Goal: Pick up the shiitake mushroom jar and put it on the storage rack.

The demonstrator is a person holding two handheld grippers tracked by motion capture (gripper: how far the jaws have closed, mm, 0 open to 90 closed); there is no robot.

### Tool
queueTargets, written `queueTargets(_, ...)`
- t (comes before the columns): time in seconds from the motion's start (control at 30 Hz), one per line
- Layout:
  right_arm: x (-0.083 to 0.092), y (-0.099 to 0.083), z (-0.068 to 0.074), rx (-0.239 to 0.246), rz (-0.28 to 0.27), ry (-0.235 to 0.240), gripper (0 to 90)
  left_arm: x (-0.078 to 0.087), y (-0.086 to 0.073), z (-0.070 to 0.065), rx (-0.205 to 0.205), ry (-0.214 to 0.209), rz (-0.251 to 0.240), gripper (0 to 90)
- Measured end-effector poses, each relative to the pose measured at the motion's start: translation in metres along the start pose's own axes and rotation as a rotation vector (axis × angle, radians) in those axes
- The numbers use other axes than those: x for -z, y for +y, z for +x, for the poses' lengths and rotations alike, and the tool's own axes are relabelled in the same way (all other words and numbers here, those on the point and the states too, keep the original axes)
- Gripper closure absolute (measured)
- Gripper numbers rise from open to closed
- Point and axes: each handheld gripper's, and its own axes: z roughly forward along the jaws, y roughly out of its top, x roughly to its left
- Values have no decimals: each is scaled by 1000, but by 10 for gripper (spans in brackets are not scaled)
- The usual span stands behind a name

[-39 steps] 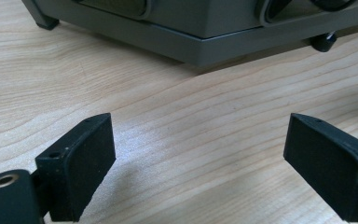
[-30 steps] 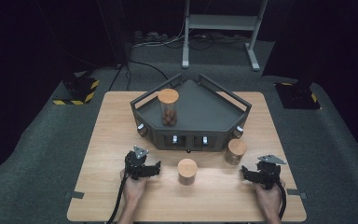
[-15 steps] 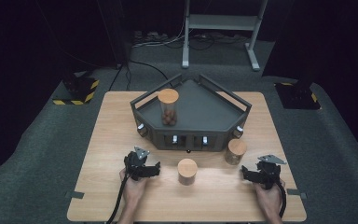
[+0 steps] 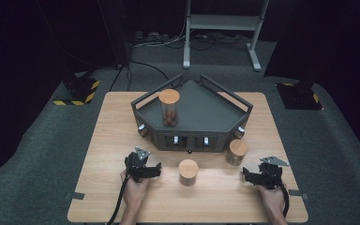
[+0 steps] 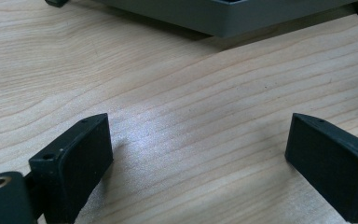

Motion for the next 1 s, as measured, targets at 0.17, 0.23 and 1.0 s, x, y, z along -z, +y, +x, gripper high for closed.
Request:
queueTargets(0.17, 8, -6, 10, 18, -25, 34, 50, 0, 0, 0, 0, 1, 0, 70)
queueTargets(0.23, 11, -7, 16, 32, -35, 49, 50, 0, 0, 0, 1, 4, 0, 71)
queueTargets(1.0, 17, -8, 85, 160, -29, 309, 63, 0, 0, 0, 1, 4, 0, 71)
